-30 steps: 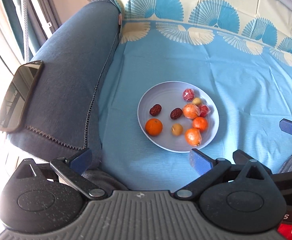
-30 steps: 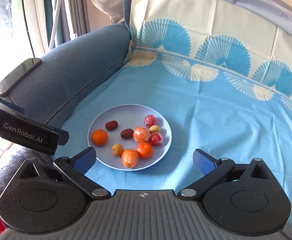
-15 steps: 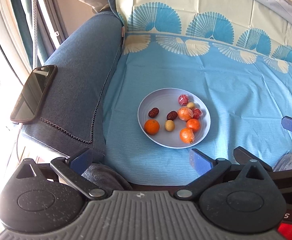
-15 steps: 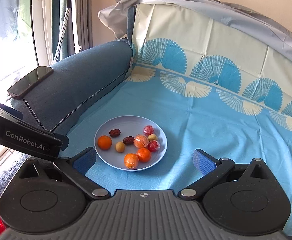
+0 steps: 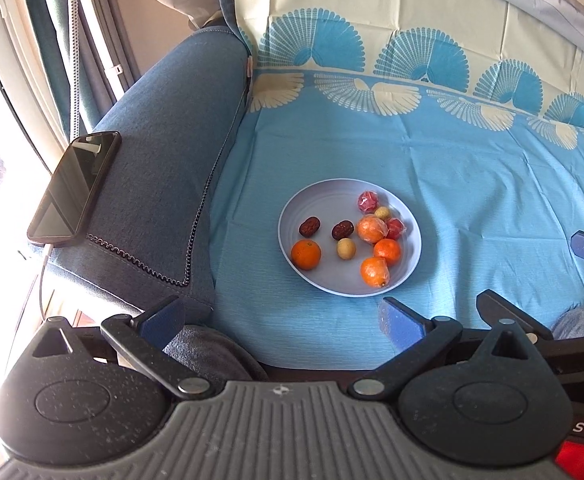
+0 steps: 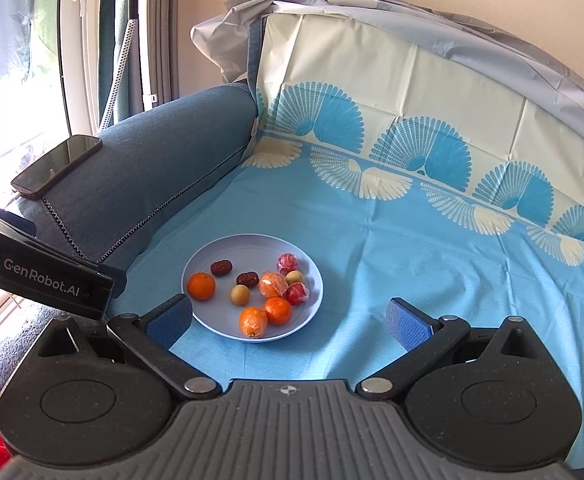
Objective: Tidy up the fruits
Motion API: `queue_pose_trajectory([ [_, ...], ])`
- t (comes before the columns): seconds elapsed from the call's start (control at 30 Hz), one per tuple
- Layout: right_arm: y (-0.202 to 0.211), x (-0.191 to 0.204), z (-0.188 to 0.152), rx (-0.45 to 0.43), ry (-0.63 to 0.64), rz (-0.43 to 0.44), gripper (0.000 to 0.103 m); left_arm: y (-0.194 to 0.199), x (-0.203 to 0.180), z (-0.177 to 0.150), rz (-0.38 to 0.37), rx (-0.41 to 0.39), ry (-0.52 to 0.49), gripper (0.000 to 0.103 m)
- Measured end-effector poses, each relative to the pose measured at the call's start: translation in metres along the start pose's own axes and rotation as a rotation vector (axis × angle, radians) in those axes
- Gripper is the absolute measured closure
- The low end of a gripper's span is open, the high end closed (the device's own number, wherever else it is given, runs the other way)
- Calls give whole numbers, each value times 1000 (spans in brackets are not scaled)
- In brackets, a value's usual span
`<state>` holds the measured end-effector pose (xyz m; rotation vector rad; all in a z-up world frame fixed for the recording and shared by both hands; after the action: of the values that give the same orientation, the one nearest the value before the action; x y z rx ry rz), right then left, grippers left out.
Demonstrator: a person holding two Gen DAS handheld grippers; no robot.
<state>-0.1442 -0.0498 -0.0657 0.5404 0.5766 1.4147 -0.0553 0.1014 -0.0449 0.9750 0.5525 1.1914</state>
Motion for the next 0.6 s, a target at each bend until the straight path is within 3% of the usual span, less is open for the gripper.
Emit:
queue_pose_trajectory([
  [0.6,0,2,2,1,8,-1,1,-1,0,0,3,1,-4,0],
])
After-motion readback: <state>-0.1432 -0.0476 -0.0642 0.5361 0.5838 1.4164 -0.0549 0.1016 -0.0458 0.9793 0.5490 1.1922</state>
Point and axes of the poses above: each gripper's, at about its wrist camera, not at the fingertips, and y roughly against the way its jaws point, x to its left, z to its top, the point moved 7 cm from there along -y, roughly the way its jaws point, and after that the axes turned 7 degrees about x, right-handed, at the moved point
